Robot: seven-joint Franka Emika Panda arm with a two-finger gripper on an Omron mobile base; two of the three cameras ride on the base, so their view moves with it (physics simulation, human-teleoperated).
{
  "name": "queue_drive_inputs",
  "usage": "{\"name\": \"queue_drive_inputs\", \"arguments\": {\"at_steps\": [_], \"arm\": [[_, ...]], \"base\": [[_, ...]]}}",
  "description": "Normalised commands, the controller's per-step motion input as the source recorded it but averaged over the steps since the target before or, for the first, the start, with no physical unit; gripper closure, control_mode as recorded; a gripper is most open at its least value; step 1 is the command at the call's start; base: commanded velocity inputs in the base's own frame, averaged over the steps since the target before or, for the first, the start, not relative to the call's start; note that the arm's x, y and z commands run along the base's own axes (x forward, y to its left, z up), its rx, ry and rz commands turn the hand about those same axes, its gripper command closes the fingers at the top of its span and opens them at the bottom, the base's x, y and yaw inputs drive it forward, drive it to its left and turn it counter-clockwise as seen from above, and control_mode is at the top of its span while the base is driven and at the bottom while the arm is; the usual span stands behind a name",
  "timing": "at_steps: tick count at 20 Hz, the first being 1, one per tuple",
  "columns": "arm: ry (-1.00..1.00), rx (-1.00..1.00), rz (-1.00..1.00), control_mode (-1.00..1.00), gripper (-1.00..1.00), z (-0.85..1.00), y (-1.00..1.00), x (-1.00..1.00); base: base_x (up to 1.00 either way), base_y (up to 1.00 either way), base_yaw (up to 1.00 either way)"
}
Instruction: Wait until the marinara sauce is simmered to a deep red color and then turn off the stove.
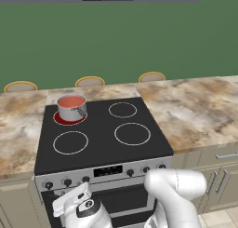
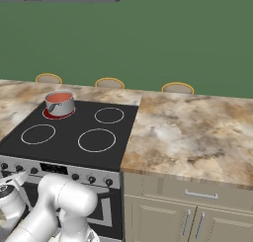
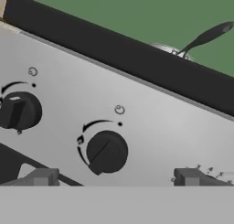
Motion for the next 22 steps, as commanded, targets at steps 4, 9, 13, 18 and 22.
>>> {"name": "queue_drive_inputs", "arguments": {"at_steps": [4, 9, 13, 18, 22], "arm": [[0.00, 0.00, 0.00, -1.00, -1.00, -0.01, 0.24, 0.06], [0.00, 0.00, 0.00, -1.00, -1.00, 0.00, 0.17, 0.10], [0.00, 0.00, 0.00, -1.00, -1.00, -0.03, 0.04, 0.13], [0.00, 0.00, 0.00, -1.00, -1.00, -0.04, 0.00, 0.08], [0.00, 0.00, 0.00, -1.00, -1.00, 0.00, -0.02, 0.00]], "base": [[0.00, 0.00, 0.00], [0.00, 0.00, 0.00], [0.00, 0.00, 0.00], [0.00, 0.00, 0.00], [0.00, 0.00, 0.00]]}}
